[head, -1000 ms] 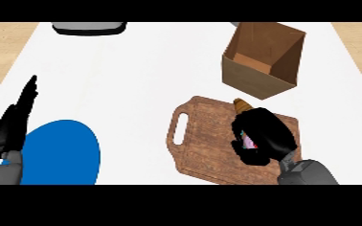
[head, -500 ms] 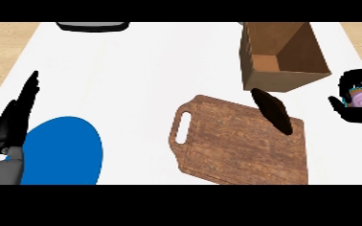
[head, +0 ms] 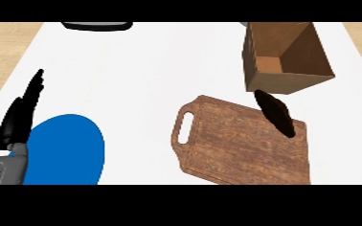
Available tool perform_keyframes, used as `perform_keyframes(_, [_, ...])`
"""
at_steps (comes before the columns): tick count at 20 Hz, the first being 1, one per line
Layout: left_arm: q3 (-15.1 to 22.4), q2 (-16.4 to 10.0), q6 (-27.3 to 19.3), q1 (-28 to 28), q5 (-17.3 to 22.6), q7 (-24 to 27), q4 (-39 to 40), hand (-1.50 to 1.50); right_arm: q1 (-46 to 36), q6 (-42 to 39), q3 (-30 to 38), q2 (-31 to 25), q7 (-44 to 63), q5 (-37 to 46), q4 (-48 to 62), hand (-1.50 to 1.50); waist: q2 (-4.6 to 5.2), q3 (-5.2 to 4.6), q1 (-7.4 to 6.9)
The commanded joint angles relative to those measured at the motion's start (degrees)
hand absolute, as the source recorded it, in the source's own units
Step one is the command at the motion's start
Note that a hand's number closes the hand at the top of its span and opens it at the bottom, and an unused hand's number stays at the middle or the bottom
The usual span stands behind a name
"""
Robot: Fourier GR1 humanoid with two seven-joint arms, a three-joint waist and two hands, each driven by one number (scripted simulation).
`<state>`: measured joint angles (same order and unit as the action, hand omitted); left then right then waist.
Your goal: Pick the cupcake from the cutting board and place it in the cardboard box
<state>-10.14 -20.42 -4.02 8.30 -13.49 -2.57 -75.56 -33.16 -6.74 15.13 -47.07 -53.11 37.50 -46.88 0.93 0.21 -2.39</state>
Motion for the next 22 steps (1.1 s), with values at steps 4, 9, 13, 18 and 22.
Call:
perform_keyframes(4, [-0.62, -0.43, 0.5, -0.68, -0.03, -0.51, -0.5, 0.0, -11.33, -6.0, -3.2, 3.2, -4.39, -0.74, 9.36, 1.5, -0.5, -0.15, 0.38])
perform_keyframes(9, [-0.48, -0.23, 1.01, -2.48, -0.07, 0.19, -1.18, 0.0, -20.61, -12.73, -3.6, 6.27, 5.03, -3.16, 12.16, 1.5, -0.6, -0.21, 0.39])
perform_keyframes(13, [0.2, 0.91, -0.25, -2.41, -1.34, -0.35, -1.7, 0.0, -23.81, -12.04, -5.59, 13.64, 13.5, -3.18, 10.14, 1.5, -0.83, -0.23, 1.21])
perform_keyframes(18, [1.18, 2.07, -1.0, -2.79, -2.28, -2.68, -4.44, 0.0, -28.97, -13.17, -5.22, 18.85, 20.83, -3.88, 14.64, 1.5, -0.75, -0.19, 0.75])
perform_keyframes(22, [-0.17, 1.56, -0.77, -0.23, -1.86, -0.84, -0.3, 0.0, -30.36, -7.75, -6.43, 25.27, 21.98, -2.38, 16.93, 1.5, -0.62, -0.22, 1.2])
